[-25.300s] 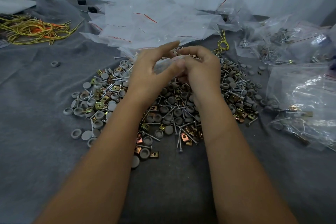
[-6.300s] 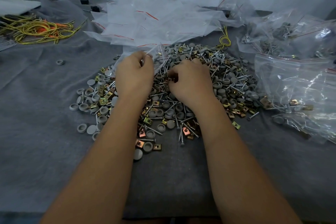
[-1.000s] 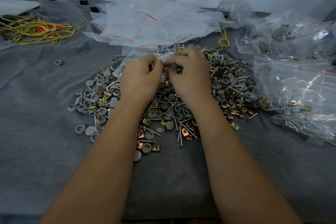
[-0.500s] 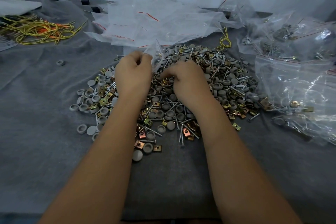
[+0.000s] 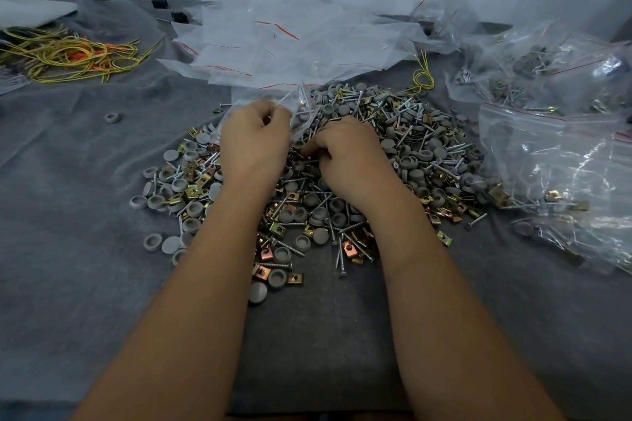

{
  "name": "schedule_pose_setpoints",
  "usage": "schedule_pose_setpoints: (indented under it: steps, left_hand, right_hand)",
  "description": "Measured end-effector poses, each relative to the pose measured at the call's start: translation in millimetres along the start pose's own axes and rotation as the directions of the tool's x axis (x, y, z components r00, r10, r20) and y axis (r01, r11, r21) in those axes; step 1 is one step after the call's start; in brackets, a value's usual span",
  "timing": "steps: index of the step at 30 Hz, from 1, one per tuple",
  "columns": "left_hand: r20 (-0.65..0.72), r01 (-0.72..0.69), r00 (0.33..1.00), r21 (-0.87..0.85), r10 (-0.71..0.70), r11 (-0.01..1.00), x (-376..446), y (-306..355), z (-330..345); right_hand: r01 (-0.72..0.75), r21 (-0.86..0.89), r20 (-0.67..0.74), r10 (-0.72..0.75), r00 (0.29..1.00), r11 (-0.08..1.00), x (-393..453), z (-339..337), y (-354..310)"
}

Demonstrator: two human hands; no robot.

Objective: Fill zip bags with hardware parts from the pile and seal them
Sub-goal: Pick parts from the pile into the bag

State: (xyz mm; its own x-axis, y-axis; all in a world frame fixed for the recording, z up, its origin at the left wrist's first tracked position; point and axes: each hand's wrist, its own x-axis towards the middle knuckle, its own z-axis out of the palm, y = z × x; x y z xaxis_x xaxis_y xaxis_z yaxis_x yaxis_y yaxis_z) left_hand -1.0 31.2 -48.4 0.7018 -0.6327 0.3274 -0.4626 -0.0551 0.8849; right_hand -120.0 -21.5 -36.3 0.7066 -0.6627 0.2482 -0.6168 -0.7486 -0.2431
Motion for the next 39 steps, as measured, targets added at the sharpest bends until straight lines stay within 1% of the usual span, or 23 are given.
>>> schedule_pose_setpoints:
  steps: [2,3,5,8,10,15,17,18,20,23,25,27,29,31,32,34,36,37,39]
  left_hand:
    - [0.0,0.004,1.0,0.001,-0.004,1.0,0.0,-0.1,-0.2]
    - [0.001,0.007,1.0,0.004,-0.007,1.0,0.2,-0.1,-0.3]
    - [0.005,0.01,1.0,0.013,-0.01,1.0,0.6,-0.3,-0.2]
    - [0.026,-0.004,1.0,0.055,0.002,0.998,-0.2,-0.2,0.3]
    - [0.045,-0.023,0.999,0.093,0.019,0.995,-0.4,-0.1,0.4]
    - [0.079,-0.074,0.995,0.173,0.061,0.982,-0.4,0.0,0.8]
    - [0.096,-0.105,0.992,0.213,0.086,0.971,-1.9,1.1,0.5]
    - [0.107,-0.124,0.989,0.224,0.102,0.967,-2.8,1.8,0.3]
    - [0.132,-0.17,0.981,0.23,0.142,0.958,-4.3,3.0,-0.5]
    - [0.178,-0.249,0.961,0.205,0.214,0.946,-6.0,4.1,-1.4]
    - [0.17,-0.266,0.957,0.198,0.235,0.943,-7.0,4.3,-1.4]
    - [0.115,-0.246,0.967,0.211,0.226,0.946,-6.9,4.2,-1.5]
    - [0.036,-0.196,0.981,0.229,0.193,0.954,-5.1,4.0,-2.3]
    - [-0.035,-0.143,0.987,0.239,0.155,0.96,-2.5,2.8,-3.2]
    - [-0.054,-0.124,0.989,0.242,0.141,0.962,-1.4,2.0,-3.5]
    - [-0.067,-0.103,0.99,0.246,0.123,0.964,0.0,0.8,-3.7]
    - [-0.07,-0.092,0.991,0.246,0.112,0.965,0.6,0.3,-3.5]
    - [-0.071,-0.088,0.992,0.246,0.108,0.965,0.7,0.3,-3.4]
    - [-0.071,-0.083,0.992,0.248,0.103,0.965,0.8,0.4,-2.8]
  right_hand:
    - [-0.026,0.035,0.007,0.026,1.0,0.999,1.0,-1.0,-0.1]
    - [-0.048,0.079,-0.013,0.049,0.999,0.996,0.7,-1.5,-0.2]
    - [-0.081,0.165,-0.108,0.099,0.989,0.983,-0.9,-2.1,0.1]
    - [-0.087,0.302,-0.278,0.174,0.945,0.949,-2.5,-1.7,1.3]
    - [-0.09,0.372,-0.335,0.224,0.915,0.924,-2.0,-1.4,2.2]
    - [-0.063,0.423,-0.47,0.278,0.838,0.904,-3.3,-2.4,4.0]
    - [-0.026,0.423,-0.515,0.264,0.816,0.906,-3.8,-3.2,2.7]
    - [-0.007,0.414,-0.524,0.245,0.816,0.91,-3.6,-2.9,2.1]
    - [0.009,0.389,-0.506,0.206,0.838,0.921,-3.1,-0.8,1.2]
    - [-0.008,0.294,-0.426,0.139,0.894,0.956,-1.6,4.1,2.7]
    - [-0.02,0.257,-0.386,0.121,0.915,0.966,0.2,5.1,4.3]
    - [-0.022,0.332,-0.403,0.163,0.9,0.943,0.9,2.9,4.0]
    - [-0.038,0.442,-0.426,0.248,0.87,0.896,-0.4,-0.8,3.7]
    - [-0.107,0.486,-0.387,0.324,0.863,0.867,-3.0,-5.4,5.5]
    - [-0.147,0.47,-0.347,0.336,0.876,0.87,-4.0,-7.6,7.3]
    - [-0.193,0.34,-0.261,0.289,0.921,0.92,-5.6,-11.1,10.8]
    - [-0.184,0.167,-0.176,0.213,0.961,0.969,-6.7,-12.9,10.9]
    - [-0.169,0.113,-0.144,0.185,0.972,0.979,-6.9,-13.4,10.2]
    - [-0.144,0.064,-0.102,0.15,0.983,0.988,-7.3,-13.4,9.2]
